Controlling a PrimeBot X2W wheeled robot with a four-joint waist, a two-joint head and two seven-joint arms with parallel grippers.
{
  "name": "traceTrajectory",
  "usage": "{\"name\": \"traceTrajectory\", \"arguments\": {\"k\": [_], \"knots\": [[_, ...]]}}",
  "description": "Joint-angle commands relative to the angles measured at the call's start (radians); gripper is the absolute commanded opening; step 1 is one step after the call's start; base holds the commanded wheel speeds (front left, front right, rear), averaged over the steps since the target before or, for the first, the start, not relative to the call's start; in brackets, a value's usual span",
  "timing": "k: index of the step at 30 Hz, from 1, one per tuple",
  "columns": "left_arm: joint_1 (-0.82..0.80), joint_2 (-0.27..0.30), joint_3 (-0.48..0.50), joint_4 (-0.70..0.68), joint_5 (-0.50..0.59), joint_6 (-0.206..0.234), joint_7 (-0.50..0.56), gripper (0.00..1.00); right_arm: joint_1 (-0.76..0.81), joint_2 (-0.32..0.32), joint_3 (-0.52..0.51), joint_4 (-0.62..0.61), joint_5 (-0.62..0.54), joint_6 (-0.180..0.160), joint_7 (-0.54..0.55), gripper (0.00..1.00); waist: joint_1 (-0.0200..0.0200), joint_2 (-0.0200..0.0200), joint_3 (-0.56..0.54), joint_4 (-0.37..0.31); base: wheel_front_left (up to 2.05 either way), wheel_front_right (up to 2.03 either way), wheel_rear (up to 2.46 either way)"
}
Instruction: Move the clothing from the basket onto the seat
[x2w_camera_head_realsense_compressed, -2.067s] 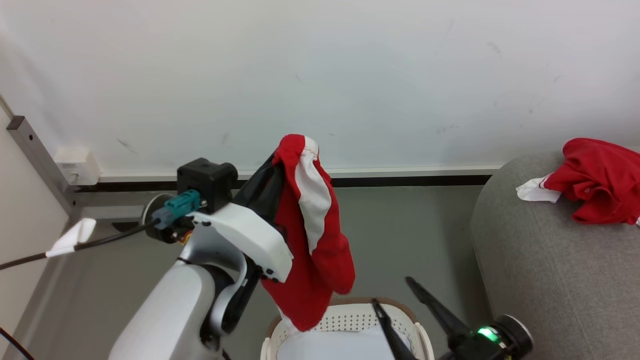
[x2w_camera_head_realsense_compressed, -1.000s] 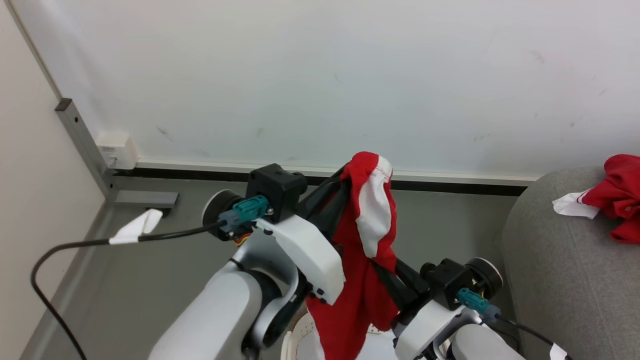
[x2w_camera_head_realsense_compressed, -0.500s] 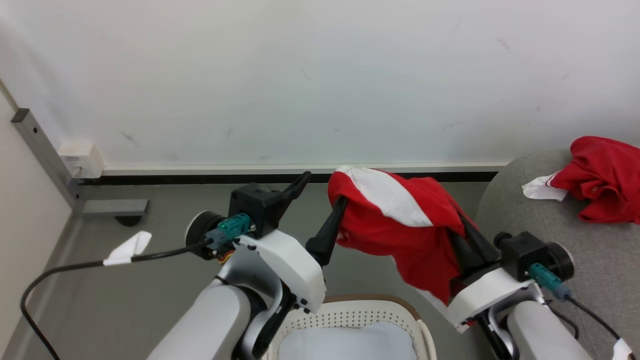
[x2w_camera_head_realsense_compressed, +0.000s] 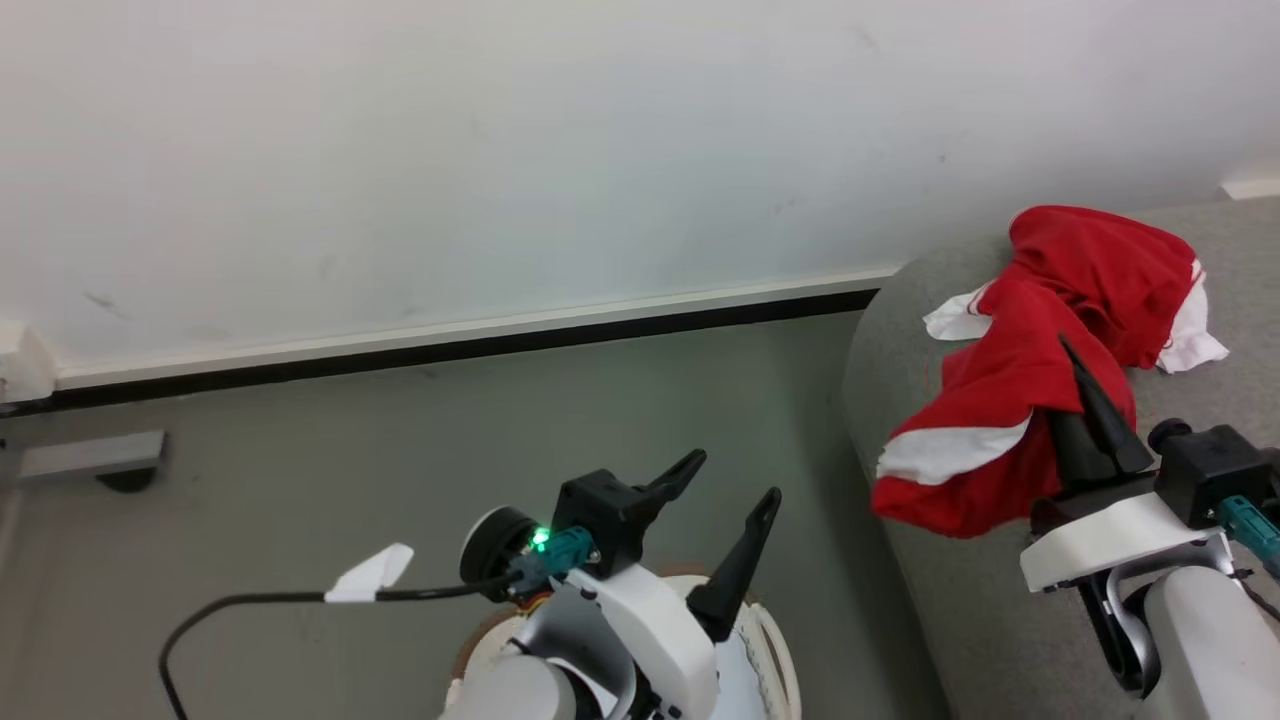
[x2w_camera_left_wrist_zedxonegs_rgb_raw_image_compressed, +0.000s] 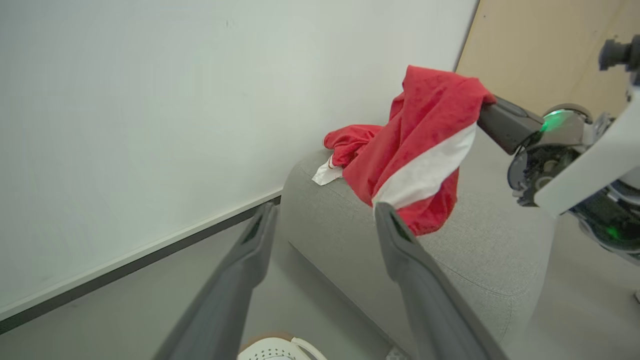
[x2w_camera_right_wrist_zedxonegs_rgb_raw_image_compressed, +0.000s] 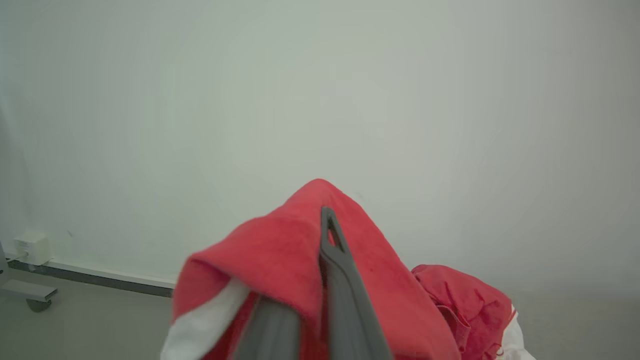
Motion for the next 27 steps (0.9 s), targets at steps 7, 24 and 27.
{"name": "traceTrajectory", "arguments": {"k": [7, 24, 27], "knots": [[0.004, -0.004, -0.020, 0.010, 0.017, -0.011, -0.023, 1.00, 0.008, -0.026, -0.031, -0.047, -0.013, -0.002, 0.000, 0.00, -0.0001, -0.0001, 0.058, -0.088, 0.00, 0.00, 0.00], [-0.061, 0.055, -0.029, -0.079, 0.035, -0.049, -0.012, 1.00, -0.140, 0.019, -0.091, -0.076, -0.003, -0.002, 0.071, 0.00, -0.0001, -0.0001, 0.252, -0.088, 0.00, 0.00, 0.00], [-0.079, 0.077, -0.027, -0.104, 0.037, -0.069, -0.008, 1.00, -0.276, 0.009, -0.156, -0.053, -0.011, -0.002, 0.119, 0.00, -0.0001, -0.0001, 0.317, -0.070, 0.00, 0.00, 0.00]]}}
